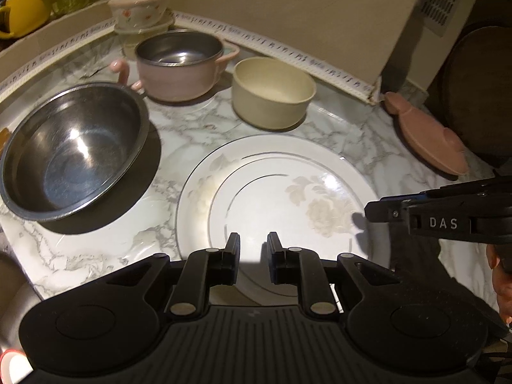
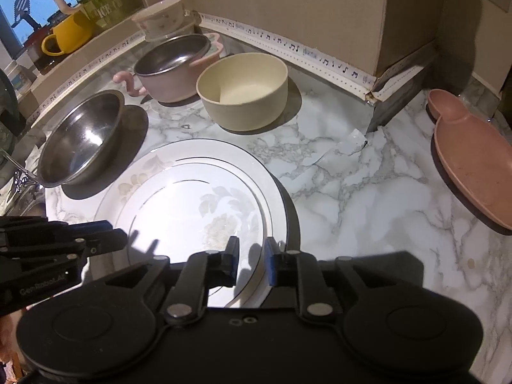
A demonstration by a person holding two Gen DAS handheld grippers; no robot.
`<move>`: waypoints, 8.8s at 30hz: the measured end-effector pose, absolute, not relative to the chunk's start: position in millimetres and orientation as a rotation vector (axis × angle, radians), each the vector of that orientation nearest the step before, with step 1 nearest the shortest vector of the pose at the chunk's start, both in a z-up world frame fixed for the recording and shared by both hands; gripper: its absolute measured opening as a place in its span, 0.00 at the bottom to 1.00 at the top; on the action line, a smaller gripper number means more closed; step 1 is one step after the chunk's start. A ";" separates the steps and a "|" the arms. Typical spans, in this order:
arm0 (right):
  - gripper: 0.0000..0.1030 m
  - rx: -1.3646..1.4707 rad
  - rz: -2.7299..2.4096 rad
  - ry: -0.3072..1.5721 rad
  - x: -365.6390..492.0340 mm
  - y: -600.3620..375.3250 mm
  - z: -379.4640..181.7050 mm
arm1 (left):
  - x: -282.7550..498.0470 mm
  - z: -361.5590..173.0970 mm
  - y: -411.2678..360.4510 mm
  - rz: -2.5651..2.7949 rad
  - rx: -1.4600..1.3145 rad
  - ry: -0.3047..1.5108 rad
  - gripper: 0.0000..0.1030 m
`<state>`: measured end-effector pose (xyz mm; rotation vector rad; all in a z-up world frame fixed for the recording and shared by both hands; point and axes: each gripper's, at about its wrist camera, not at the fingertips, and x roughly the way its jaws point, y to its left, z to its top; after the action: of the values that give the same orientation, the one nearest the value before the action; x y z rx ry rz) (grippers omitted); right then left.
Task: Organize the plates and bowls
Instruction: 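Open both grippers and withdraw from the stacked plates, then move both grippers to the pink bear-shaped plate and close on its rim, then lift the pink bear plate with both grippers and lower it onto the white plates, then open both grippers and withdraw from the pink plate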
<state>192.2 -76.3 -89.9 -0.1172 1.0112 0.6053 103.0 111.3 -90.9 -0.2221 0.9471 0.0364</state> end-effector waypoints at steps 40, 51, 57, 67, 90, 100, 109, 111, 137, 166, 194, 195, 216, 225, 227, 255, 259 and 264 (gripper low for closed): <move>0.97 0.023 0.452 0.748 198.4 -223.0 -35.9 | 160.2 -40.1 0.6 -0.132 -0.086 0.754 1.00; 0.97 0.097 0.261 0.758 265.1 -312.5 -56.6 | 242.1 -51.2 -71.2 -0.191 -0.075 0.789 1.00; 0.95 0.156 0.191 0.816 298.5 -343.9 -80.4 | 287.9 -70.9 -100.9 -0.190 -0.059 0.836 1.00; 0.78 0.172 0.159 0.922 343.1 -353.5 -118.7 | 349.0 -104.7 -122.4 -0.169 -0.067 0.905 0.99; 0.22 0.215 0.201 1.019 368.2 -355.9 -145.8 | 383.6 -134.3 -131.2 -0.197 -0.107 0.999 0.39; 0.17 0.224 0.180 0.998 361.5 -357.5 -141.6 | 374.2 -130.0 -120.6 -0.177 -0.167 0.989 0.23; 0.17 0.190 0.192 0.940 334.5 -350.8 -125.4 | 342.9 -110.0 -114.3 -0.182 -0.182 0.952 0.23; 0.17 0.178 0.199 0.927 327.5 -348.7 -120.0 | 334.5 -104.5 -111.9 -0.183 -0.186 0.944 0.23; 0.16 0.108 0.369 0.764 215.9 -282.7 -27.2 | 194.3 -4.9 -31.0 -0.125 -0.206 0.799 0.23; 0.16 -0.032 0.671 0.818 168.3 -129.5 -50.9 | 76.4 -31.4 99.1 0.134 -0.213 0.815 0.23; 0.16 -0.052 0.693 0.886 178.5 -121.3 -101.1 | 81.3 -83.3 97.1 0.136 -0.200 0.912 0.23; 0.16 -0.051 0.690 0.888 179.1 -122.3 -101.7 | 82.2 -84.1 95.5 0.133 -0.199 0.914 0.23; 0.24 -0.103 0.662 0.891 180.2 -115.0 -101.9 | 94.3 -92.8 97.3 0.118 -0.223 0.961 0.23; 0.29 -0.115 0.663 0.911 181.1 -116.6 -97.3 | 92.8 -90.9 99.9 0.127 -0.232 0.967 0.24; 0.30 -0.112 0.657 0.908 182.2 -119.5 -94.4 | 91.9 -89.2 101.1 0.126 -0.232 0.966 0.24; 0.48 -0.151 0.767 0.805 144.5 -115.3 -39.0 | 60.8 -33.0 90.0 0.051 -0.187 0.829 0.63; 0.53 -0.157 0.785 0.794 140.7 -112.1 -34.3 | 55.6 -23.6 85.7 0.045 -0.153 0.798 0.66; 0.63 -0.166 0.820 0.773 135.5 -108.9 -27.0 | 52.6 -18.4 88.2 0.040 -0.172 0.787 0.69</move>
<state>135.5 -108.9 -27.0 -0.1659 0.7733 0.8196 52.6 88.2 -18.4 -0.1717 0.7865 0.0400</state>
